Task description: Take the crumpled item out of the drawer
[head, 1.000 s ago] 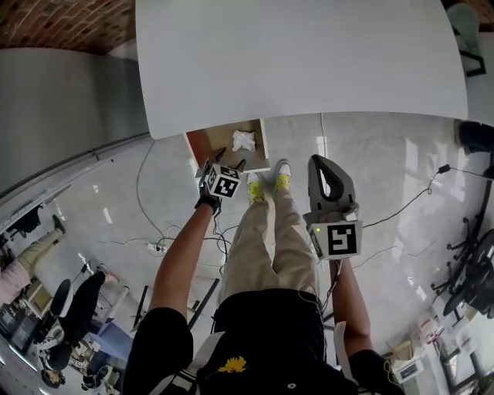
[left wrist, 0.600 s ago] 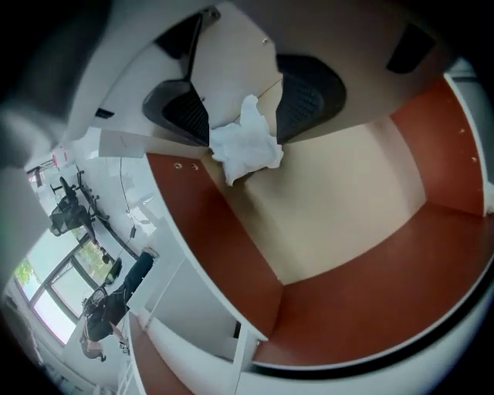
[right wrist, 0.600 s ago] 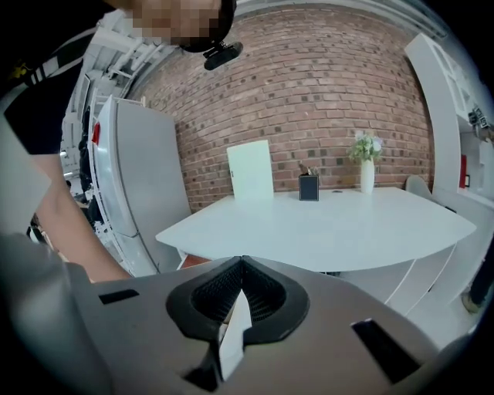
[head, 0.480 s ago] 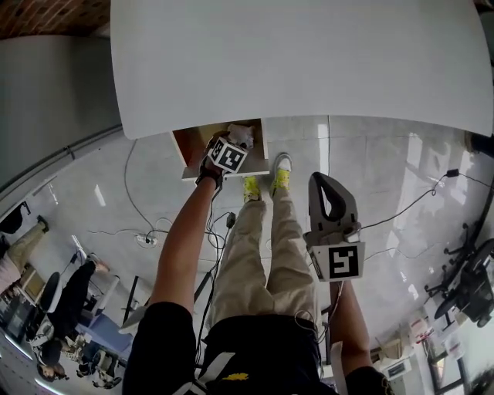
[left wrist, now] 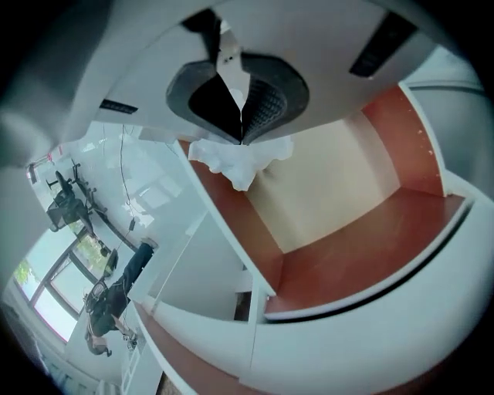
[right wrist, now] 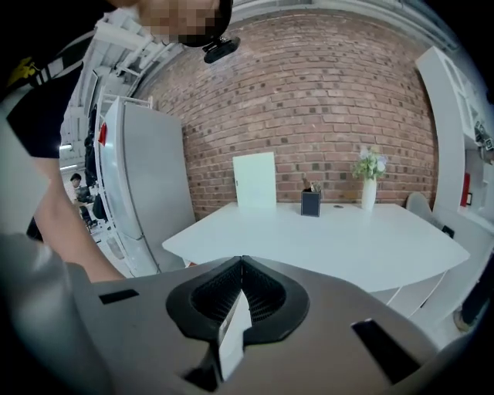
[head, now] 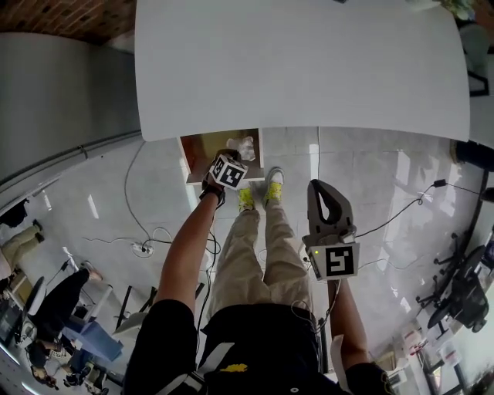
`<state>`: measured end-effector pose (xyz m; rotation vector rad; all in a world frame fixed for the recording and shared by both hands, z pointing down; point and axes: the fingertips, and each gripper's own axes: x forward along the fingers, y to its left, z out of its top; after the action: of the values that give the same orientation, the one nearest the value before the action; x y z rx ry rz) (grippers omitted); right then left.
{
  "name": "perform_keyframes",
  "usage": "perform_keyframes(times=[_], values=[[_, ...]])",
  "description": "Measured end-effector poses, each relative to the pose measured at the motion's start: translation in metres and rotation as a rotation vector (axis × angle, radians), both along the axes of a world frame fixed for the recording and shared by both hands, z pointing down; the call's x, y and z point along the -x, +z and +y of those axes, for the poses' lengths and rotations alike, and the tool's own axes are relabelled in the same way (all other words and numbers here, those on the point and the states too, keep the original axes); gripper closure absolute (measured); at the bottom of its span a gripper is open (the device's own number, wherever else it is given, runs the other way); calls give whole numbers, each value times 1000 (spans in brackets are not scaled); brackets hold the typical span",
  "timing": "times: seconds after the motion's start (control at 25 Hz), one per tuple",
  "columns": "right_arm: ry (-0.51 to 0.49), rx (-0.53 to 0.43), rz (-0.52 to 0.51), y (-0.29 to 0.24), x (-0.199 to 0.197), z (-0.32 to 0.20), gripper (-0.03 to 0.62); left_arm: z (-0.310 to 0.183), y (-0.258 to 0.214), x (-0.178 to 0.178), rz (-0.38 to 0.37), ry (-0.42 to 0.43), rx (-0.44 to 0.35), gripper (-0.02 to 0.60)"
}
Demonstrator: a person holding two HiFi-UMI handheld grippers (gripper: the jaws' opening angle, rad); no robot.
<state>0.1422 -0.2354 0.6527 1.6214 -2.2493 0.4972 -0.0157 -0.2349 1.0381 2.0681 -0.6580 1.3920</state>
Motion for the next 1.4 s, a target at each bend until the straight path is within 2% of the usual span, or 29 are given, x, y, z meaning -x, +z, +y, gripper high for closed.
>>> perform_keyframes(times=[0.16, 0.32, 0.56, 0.88, 1.04, 1.16, 1.4], values=[[-18, -53, 14, -51, 3, -5, 566, -8, -88, 0, 72, -39, -90, 561], [-36, -109, 6, -109, 15, -9, 566, -7, -192, 10, 131, -35, -199, 561], [-88, -226, 2, -184, 34, -28, 566, -24, -343, 32, 222, -80, -411, 561], [-149, -384, 1, -270, 54, -60, 566, -53, -527, 55, 340, -203, -694, 561], [-167, -418, 28, -295, 56, -62, 566, -60, -588, 72, 366, -273, -806, 561], [-161, -453, 23, -316, 54, -67, 566, -71, -615, 86, 388, -324, -875, 561], [-158, -533, 43, -350, 62, -76, 566, -82, -658, 110, 393, -361, -956, 561]])
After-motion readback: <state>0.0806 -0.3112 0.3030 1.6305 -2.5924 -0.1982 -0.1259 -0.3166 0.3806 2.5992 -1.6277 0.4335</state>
